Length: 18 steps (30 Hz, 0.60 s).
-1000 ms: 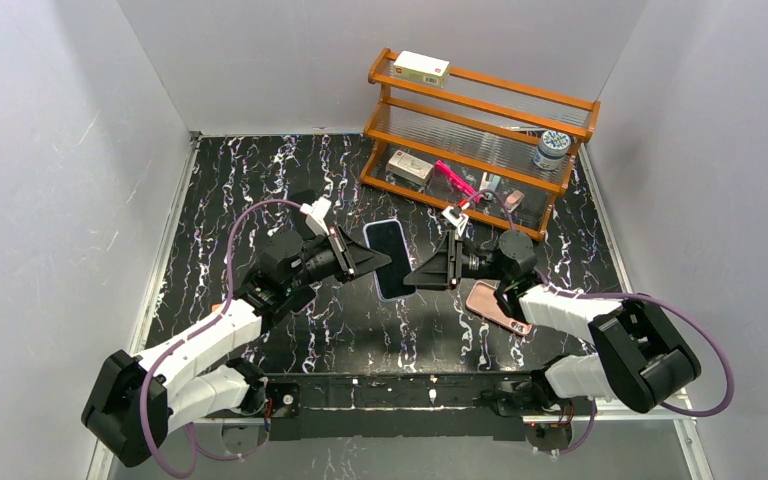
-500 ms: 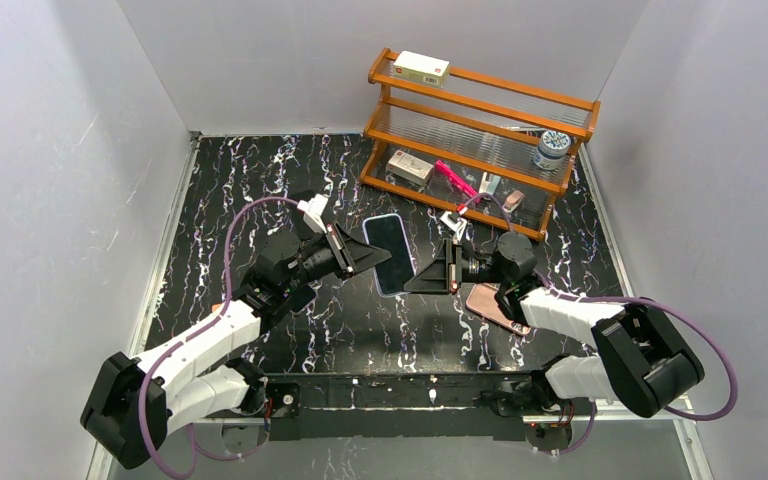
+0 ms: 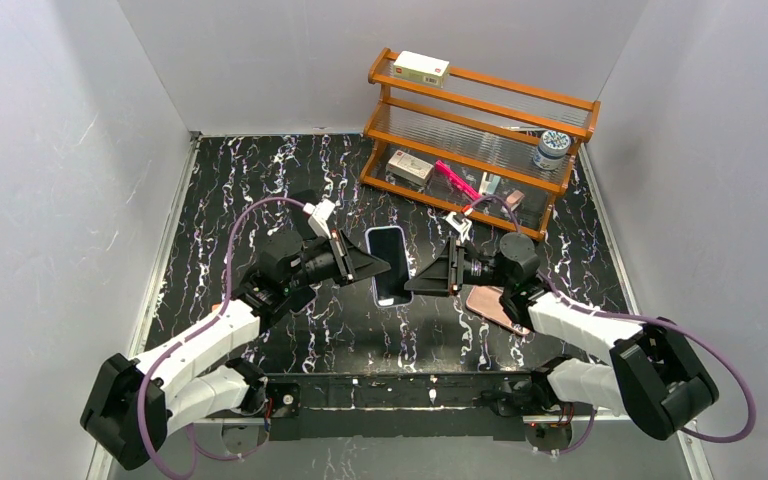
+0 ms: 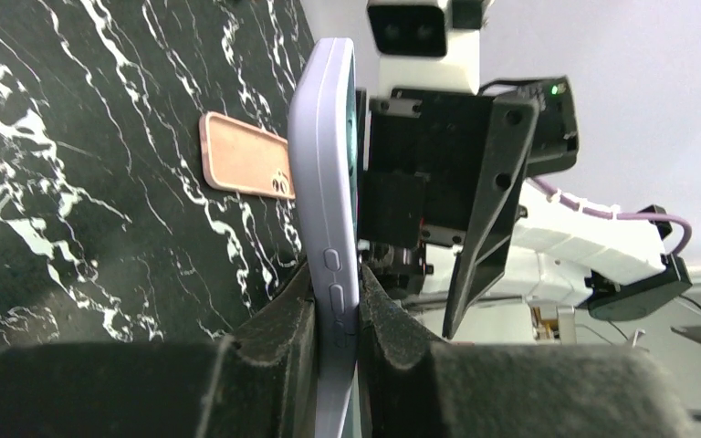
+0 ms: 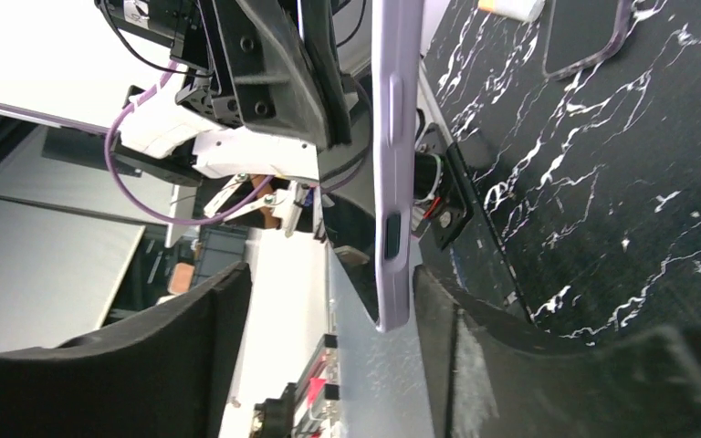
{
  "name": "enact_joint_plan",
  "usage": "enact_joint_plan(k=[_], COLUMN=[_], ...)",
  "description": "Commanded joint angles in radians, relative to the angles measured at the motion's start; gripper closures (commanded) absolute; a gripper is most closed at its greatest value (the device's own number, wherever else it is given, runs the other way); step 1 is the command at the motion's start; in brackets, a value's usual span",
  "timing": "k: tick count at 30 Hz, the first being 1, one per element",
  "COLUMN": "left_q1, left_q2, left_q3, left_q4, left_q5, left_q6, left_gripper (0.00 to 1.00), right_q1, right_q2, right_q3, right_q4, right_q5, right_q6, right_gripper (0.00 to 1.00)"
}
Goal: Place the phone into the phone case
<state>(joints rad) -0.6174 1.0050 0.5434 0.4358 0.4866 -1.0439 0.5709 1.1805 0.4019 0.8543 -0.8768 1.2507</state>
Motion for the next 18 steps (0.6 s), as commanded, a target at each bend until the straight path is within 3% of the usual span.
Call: enact_joint_plan(k=[1,5,9,12,15,18], left_q1=[-0.001,-0.001,-0.001,-0.001,-0.001,-0.001], left_q2=[-0.01,0.002,0.023,0.024,0.024,0.014], left_q3=[0.055,0.057,0.046,0.039,0.035,0.031], left_q4=[0.016,0.028,0.055,0.061,0.06,0.032], left_q5=[0.142,0.203,0.246,0.253,0.256,0.24], left_q6=[0.022,0.022,0.008,0.003,-0.007,-0.013], left_gripper=[1.0,1.0,1.0,1.0,0.99,0.88], right_q1=[-0.002,-0.002,-0.003,-0.003,-0.003,-0.003], right_q2=[-0.033,0.008,0.048,0.064,0.076,0.078], right_q3=[0.061,0.085,0.105,0.113,0.104,0.08], right_q4=[-0.092,-0.074,-0.018,0.004,0.033,0.083], right_q5=[0.054,0.044,0.036,0.044,0.064,0.101], right_q6=[-0.109,-0.105,-0.083,-0.07,-0.041,-0.001], right_gripper=[0.22,0.22,0.33,0.48,0.71,0.94])
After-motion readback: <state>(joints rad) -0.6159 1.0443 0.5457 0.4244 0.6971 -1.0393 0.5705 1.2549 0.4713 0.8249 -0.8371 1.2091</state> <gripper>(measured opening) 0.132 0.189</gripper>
